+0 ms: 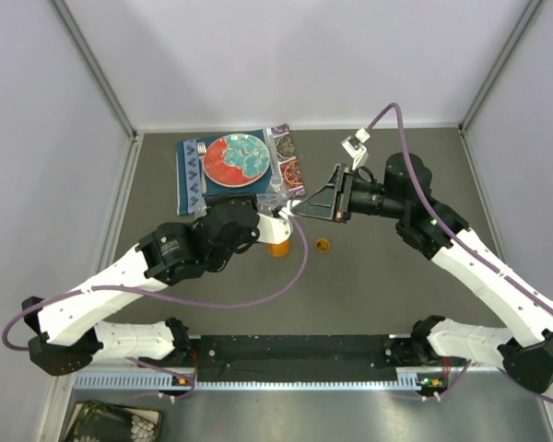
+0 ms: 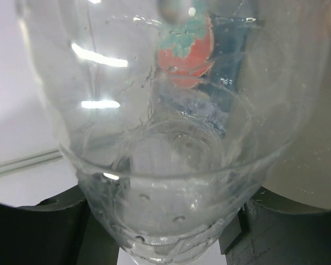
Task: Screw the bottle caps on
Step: Screw the bottle cap onto the plastic bottle.
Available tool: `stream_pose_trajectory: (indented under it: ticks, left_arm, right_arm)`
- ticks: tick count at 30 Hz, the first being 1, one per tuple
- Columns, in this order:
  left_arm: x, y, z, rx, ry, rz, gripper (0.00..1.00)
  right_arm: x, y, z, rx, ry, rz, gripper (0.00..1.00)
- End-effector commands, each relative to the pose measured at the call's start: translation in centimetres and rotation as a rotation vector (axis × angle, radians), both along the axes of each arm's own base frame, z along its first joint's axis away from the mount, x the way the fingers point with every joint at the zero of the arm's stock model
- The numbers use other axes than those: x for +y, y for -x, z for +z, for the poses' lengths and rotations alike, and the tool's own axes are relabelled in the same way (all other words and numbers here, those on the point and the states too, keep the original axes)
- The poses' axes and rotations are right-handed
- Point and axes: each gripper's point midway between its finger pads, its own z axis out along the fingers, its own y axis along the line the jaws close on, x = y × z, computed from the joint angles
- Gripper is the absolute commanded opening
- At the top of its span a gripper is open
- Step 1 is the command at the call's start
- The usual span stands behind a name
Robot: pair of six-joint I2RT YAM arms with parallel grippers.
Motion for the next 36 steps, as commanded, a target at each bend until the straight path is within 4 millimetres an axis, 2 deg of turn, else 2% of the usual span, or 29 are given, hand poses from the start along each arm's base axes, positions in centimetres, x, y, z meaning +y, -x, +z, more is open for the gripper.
stream_pose_trajectory:
  ticks: [1,5,13,18,25,27,28,34,36]
  left_arm:
    - [-2.2,-1.6,6.1,-0.184,0.347,0.057,0.44]
    - [-2.1,-1.4,5.2,-0.163,0.337,0.055,0.43]
    - [-3.3,-0.7,5.2,-0.078,0.424,0.037,0.42]
    - [-3.9,-0.5,4.6,-0.04,0.449,0.032,0.41]
    - [-4.2,-0.1,4.5,-0.006,0.481,0.029,0.4]
    - [-4.7,0.1,4.4,0.019,0.499,0.018,0.4]
    - [-4.9,0.1,4.3,0.029,0.503,0.015,0.4]
    - [-5.7,0.3,4.7,0.056,0.536,0.004,0.4]
    - [-5.7,0.4,4.7,0.062,0.544,0.004,0.4]
  right_arm:
    - [0.8,1.9,-2.4,0.142,0.038,0.099,0.11]
    - [1.0,1.7,-1.2,0.107,0.024,0.101,0.15]
    - [1.4,1.8,0.2,0.054,0.013,0.123,0.24]
    - [1.4,1.9,2.2,-0.011,-0.001,0.125,0.31]
    - [1.8,1.7,5.4,-0.116,-0.012,0.141,0.35]
    - [2.2,1.7,5.8,-0.141,-0.005,0.147,0.41]
    - [2.2,1.9,6.7,-0.181,-0.003,0.155,0.42]
    - [2.5,1.6,9.1,-0.253,-0.009,0.154,0.45]
    - [2.6,1.4,9.4,-0.259,-0.005,0.154,0.46]
